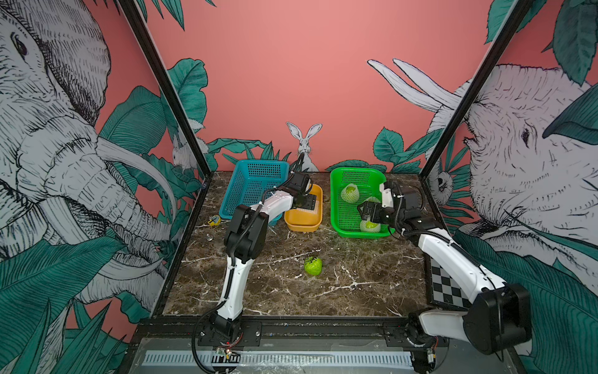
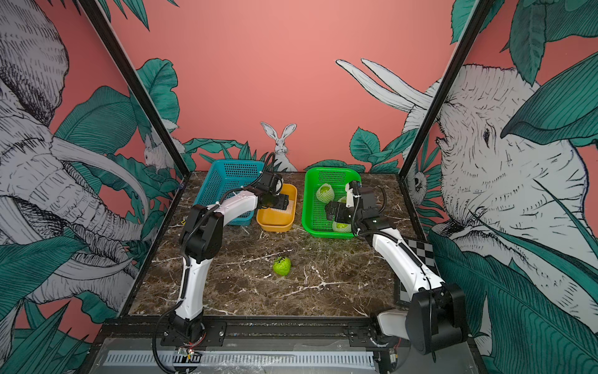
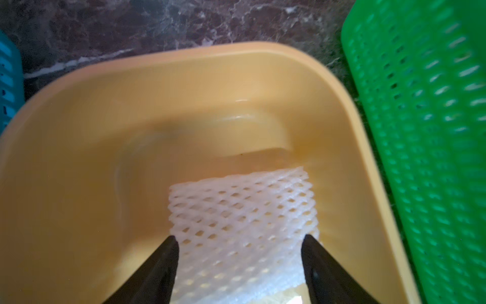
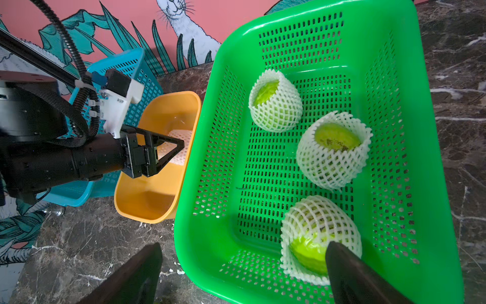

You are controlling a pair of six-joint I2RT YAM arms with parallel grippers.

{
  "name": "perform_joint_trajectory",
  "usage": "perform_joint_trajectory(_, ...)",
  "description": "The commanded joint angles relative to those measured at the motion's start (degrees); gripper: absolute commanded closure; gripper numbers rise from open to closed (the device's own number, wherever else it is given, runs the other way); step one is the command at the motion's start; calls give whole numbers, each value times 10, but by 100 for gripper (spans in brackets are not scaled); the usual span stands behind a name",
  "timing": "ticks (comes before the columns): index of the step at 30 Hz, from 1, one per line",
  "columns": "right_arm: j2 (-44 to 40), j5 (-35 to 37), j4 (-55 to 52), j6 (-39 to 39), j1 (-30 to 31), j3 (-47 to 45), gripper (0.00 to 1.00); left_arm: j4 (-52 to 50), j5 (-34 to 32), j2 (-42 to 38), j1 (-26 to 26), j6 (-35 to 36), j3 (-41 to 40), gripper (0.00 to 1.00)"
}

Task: Sleeve custard apples in foam nets
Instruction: Pick up the foam net from the storage box.

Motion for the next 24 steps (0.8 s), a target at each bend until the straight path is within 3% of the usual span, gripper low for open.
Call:
perform_joint_trajectory(1,2,10,0,-11,2,14,1,-20,-26,-8,6,-3,16,21)
perform_joint_trajectory(8,11,17,-2,-9,2,14,1,-27,-32,8,6,-7,25,19)
perform_joint_trajectory(14,14,22,-7,-11,2,18,1,-17,-8,23,6,-16,27,27)
perform_joint_trajectory(17,14,28,-12,-15,2,21,1,-13,5,27,6,-16,30,36)
perform_joint_trajectory(22,10,31,-18,-19,2,26,1,-13,13,20,6,-15,34,62)
perform_joint_trajectory(24,9,32,-17,-20,3,27,1,-15,11,8,6,-14,32,63)
